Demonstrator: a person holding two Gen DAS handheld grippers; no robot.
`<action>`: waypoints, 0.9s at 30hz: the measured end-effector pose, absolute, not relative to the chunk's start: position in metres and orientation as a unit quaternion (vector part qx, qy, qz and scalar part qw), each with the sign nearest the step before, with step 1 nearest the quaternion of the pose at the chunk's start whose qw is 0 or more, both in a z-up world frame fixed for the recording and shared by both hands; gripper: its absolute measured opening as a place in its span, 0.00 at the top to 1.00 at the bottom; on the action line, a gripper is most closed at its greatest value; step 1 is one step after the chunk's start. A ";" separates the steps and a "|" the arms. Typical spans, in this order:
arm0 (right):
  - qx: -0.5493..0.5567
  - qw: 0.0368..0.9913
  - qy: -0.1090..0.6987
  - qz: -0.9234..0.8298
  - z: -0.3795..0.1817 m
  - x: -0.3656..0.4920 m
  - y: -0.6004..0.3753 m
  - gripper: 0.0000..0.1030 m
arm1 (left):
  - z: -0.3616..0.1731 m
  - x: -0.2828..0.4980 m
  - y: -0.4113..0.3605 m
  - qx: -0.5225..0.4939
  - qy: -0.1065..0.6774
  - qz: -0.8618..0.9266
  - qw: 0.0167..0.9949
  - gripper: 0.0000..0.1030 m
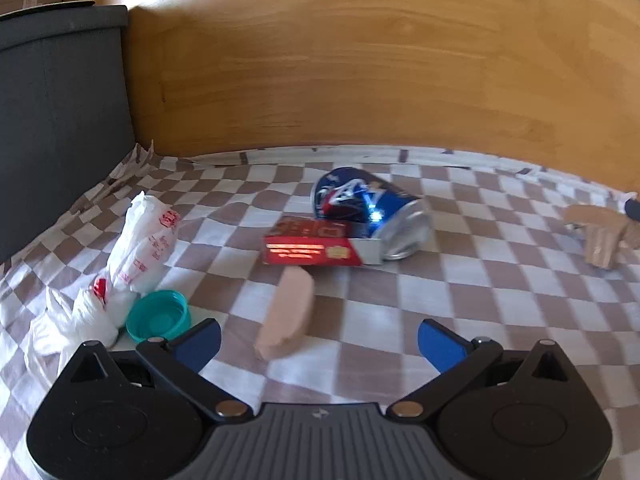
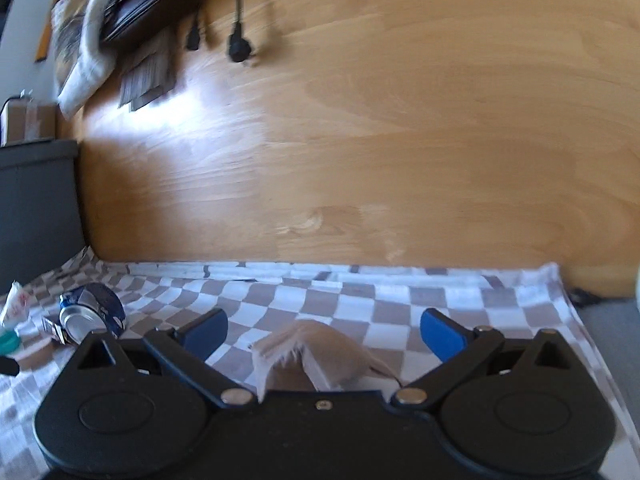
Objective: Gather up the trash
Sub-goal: 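Grasp the tan sponge piece with left tool while right tool grasps the cardboard piece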
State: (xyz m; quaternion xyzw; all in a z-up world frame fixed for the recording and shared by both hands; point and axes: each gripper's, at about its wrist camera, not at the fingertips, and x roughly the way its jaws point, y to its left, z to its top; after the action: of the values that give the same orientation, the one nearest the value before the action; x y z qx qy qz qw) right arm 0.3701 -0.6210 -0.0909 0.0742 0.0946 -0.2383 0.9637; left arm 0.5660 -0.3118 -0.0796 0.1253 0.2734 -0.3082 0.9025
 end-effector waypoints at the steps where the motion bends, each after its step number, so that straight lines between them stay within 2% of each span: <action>1: 0.068 0.966 0.098 -0.231 -0.091 0.375 -0.622 0.00 | -0.082 0.571 -0.313 0.128 0.274 -0.305 0.903 0.00; 8: 0.027 0.963 0.168 -0.208 -0.095 0.406 -0.617 0.00 | -0.097 0.593 -0.324 0.159 0.272 -0.295 0.902 0.03; 11: 0.020 0.963 0.194 -0.188 -0.099 0.416 -0.614 0.00 | -0.098 0.596 -0.329 0.167 0.269 -0.301 0.900 0.09; 13: 0.026 0.959 0.210 -0.191 -0.101 0.421 -0.617 0.01 | -0.098 0.599 -0.332 0.170 0.268 -0.305 0.898 0.17; 15: 0.040 0.956 0.217 -0.195 -0.103 0.422 -0.621 0.08 | -0.097 0.600 -0.335 0.169 0.269 -0.309 0.897 0.25; 18: 0.069 0.953 0.213 -0.206 -0.104 0.419 -0.630 0.24 | -0.097 0.601 -0.337 0.145 0.280 -0.311 0.897 0.36; 19: 0.078 0.951 0.213 -0.211 -0.105 0.418 -0.632 0.33 | -0.098 0.601 -0.335 0.133 0.284 -0.310 0.898 0.38; 26: 0.084 0.954 0.215 -0.191 -0.106 0.417 -0.632 0.45 | -0.098 0.598 -0.330 0.100 0.301 -0.301 0.899 0.46; 27: 0.081 0.956 0.213 -0.186 -0.106 0.417 -0.630 0.46 | -0.097 0.597 -0.328 0.097 0.302 -0.297 0.900 0.52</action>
State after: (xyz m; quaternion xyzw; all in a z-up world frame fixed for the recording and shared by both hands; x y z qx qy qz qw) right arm 0.4167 -0.6304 -0.1058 0.0811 0.2133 -0.1864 0.9556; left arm 0.5972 -0.3282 -0.0975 0.0968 0.3023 -0.2975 0.9004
